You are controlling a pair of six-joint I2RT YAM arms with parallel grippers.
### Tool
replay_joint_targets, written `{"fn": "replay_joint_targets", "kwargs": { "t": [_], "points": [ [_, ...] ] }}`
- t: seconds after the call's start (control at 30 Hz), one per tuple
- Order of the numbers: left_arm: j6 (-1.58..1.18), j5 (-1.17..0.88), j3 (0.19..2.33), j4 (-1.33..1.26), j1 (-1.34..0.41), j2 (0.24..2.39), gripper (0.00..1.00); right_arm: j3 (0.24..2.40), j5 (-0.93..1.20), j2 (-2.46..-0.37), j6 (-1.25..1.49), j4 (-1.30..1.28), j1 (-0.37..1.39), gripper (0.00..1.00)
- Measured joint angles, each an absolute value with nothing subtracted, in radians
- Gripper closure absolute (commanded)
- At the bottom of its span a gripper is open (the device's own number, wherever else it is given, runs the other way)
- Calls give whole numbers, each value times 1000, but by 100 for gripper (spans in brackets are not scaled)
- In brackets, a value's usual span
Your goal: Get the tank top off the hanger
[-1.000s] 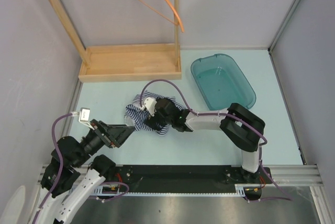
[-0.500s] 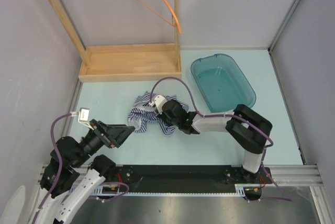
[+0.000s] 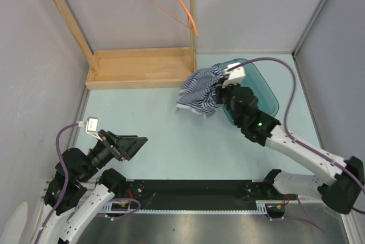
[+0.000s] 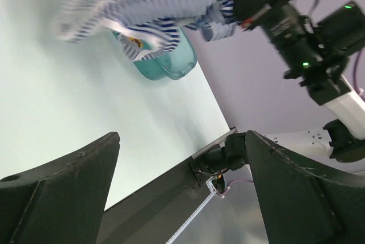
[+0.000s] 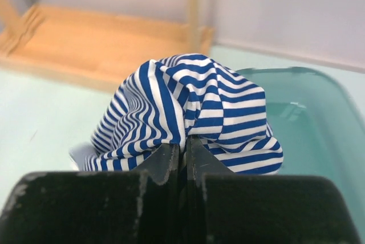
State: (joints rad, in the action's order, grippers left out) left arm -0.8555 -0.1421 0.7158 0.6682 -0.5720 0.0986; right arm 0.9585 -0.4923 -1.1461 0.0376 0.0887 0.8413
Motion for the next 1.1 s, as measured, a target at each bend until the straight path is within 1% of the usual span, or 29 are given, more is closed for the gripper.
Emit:
{"fn": "replay_joint_targets", "kwargs": {
  "t": [0.17, 0.33, 0.5, 0.77, 0.9, 0.93, 0.97, 1.03, 1.07, 1.1],
  "points": [
    [-856, -144, 715, 657, -572, 111, 4, 1010, -599, -971, 61, -57, 757, 100],
    [-856, -155, 703, 628, -572, 131, 4, 1078, -662, -890, 74, -154, 648, 100],
    [-856, -164, 699, 609, -572, 148, 4, 1148, -680, -941, 50, -209, 534, 100],
    [-857, -164, 688, 607, -572, 148, 4, 1174, -742, -1069, -20, -286, 481, 100],
    [-855, -163, 670, 607, -572, 159, 4, 1171, -709, -1134, -22, -247, 449, 91],
    [-855, -162, 669, 607, -572, 165, 4, 1168, -682, -1161, -17, -230, 428, 90],
    [-854, -162, 669, 607, -572, 174, 4, 1167, -650, -1200, -10, -204, 400, 90],
    [-854, -161, 669, 604, -572, 187, 4, 1172, -581, -1301, 9, -164, 338, 85],
    [-854, -161, 669, 602, -572, 193, 4, 1185, -552, -1365, 22, -167, 316, 81],
    [-854, -161, 669, 601, -572, 197, 4, 1206, -532, -1417, 33, -171, 300, 66]
  ]
}}
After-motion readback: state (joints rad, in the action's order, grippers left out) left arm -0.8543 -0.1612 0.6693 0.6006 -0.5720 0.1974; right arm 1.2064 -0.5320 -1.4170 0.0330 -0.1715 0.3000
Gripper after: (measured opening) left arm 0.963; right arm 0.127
